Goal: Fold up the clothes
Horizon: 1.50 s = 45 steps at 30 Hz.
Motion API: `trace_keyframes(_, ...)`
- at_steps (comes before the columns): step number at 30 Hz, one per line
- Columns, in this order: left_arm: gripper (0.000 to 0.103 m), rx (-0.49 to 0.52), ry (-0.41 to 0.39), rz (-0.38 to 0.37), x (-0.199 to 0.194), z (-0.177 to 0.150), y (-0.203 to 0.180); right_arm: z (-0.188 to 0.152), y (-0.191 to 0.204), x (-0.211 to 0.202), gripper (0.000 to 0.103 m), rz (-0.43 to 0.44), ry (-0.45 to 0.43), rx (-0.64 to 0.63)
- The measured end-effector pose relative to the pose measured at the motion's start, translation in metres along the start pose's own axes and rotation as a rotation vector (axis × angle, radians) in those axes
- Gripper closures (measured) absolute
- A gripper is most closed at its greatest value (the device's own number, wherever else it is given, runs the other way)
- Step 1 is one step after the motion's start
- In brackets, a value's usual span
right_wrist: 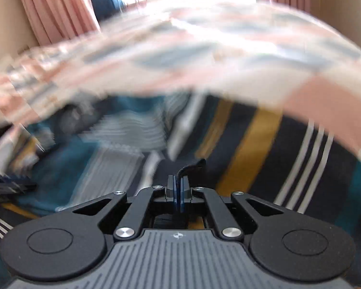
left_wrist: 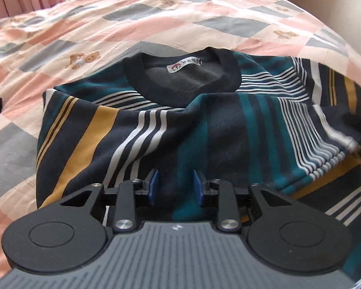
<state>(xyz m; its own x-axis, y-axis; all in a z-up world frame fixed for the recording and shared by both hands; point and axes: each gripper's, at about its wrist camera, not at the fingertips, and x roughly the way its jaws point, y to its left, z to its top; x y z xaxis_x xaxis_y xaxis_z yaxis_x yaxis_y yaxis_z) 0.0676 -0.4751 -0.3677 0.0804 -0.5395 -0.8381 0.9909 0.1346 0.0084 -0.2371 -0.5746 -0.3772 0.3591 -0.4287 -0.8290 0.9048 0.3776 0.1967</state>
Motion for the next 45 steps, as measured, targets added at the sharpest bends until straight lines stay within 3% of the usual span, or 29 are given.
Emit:
trace_keyframes(2, 0.076, -0.01, 0.004, -0.001, -0.006, 0.0, -0.004, -0.002, -0.006, -0.002, 0.093, 0.03, -0.018, 0.024)
trace_keyframes(3, 0.075, -0.015, 0.001, -0.008, -0.011, 0.0, -0.006, -0.002, -0.006, -0.008, 0.079, 0.022, -0.033, 0.03)
trace_keyframes(4, 0.075, -0.017, -0.004, -0.02, -0.016, -0.001, -0.009, -0.003, -0.007, -0.016, 0.073, -0.002, -0.061, 0.031)
trace_keyframes(6, 0.075, -0.007, -0.008, -0.038, -0.022, -0.003, -0.019, -0.01, -0.018, -0.033, 0.051, -0.029, -0.096, 0.088)
trace_keyframes(7, 0.074, 0.005, -0.003, -0.041, -0.024, -0.004, -0.026, -0.017, -0.03, -0.042, 0.047, -0.028, -0.098, 0.165)
trace_keyframes(9, 0.074, 0.023, 0.009, -0.049, -0.026, -0.006, -0.04, -0.037, -0.064, -0.066, 0.045, 0.003, -0.115, 0.351)
trace_keyframes(12, 0.073, 0.013, 0.022, -0.081, -0.029, -0.008, -0.056, -0.083, -0.129, -0.108, 0.045, -0.021, -0.161, 0.644)
trace_keyframes(15, 0.071, 0.001, 0.031, -0.102, -0.032, -0.011, -0.07, -0.131, -0.194, -0.149, 0.045, -0.123, -0.223, 0.889)
trace_keyframes(18, 0.07, -0.001, 0.05, -0.105, -0.033, -0.016, -0.08, -0.173, -0.249, -0.175, 0.044, -0.197, -0.34, 1.116)
trace_keyframes(21, 0.068, -0.003, 0.075, -0.106, -0.034, -0.021, -0.087, -0.203, -0.286, -0.174, 0.045, -0.139, -0.451, 1.338)
trace_keyframes(23, 0.064, -0.007, 0.085, -0.104, -0.037, -0.024, -0.089, -0.207, -0.299, -0.164, 0.043, -0.099, -0.48, 1.378)
trace_keyframes(25, 0.063, -0.018, 0.091, -0.105, -0.041, -0.028, -0.087, -0.19, -0.297, -0.158, 0.047, -0.141, -0.439, 1.313)
trace_keyframes(26, 0.063, -0.023, 0.095, -0.105, -0.043, -0.03, -0.085, -0.182, -0.296, -0.155, 0.069, -0.161, -0.418, 1.279)
trace_keyframes(27, 0.063, -0.034, 0.098, -0.105, -0.045, -0.032, -0.082, -0.166, -0.29, -0.157, 0.08, -0.219, -0.387, 1.213)
trace_keyframes(28, 0.063, -0.048, 0.101, -0.104, -0.047, -0.033, -0.077, -0.151, -0.284, -0.158, 0.081, -0.275, -0.355, 1.145)
trace_keyframes(32, 0.063, -0.109, 0.095, -0.092, -0.061, -0.043, -0.049, -0.078, -0.234, -0.182, 0.087, -0.368, -0.426, 0.865)
trace_keyframes(35, 0.063, -0.157, 0.083, -0.072, -0.075, -0.052, -0.02, -0.002, -0.155, -0.189, 0.087, -0.299, -0.519, 0.559)
trace_keyframes(37, 0.063, -0.205, 0.076, -0.062, -0.085, -0.059, 0.003, 0.043, -0.082, -0.187, 0.087, -0.198, -0.574, 0.35)
trace_keyframes(40, 0.063, -0.309, 0.067, -0.047, -0.1, -0.073, 0.046, 0.082, 0.039, -0.17, 0.087, 0.002, -0.594, 0.09)
trace_keyframes(45, 0.063, -0.502, 0.049, -0.003, -0.122, -0.106, 0.132, 0.067, 0.227, -0.114, 0.087, 0.268, -0.51, -0.253)
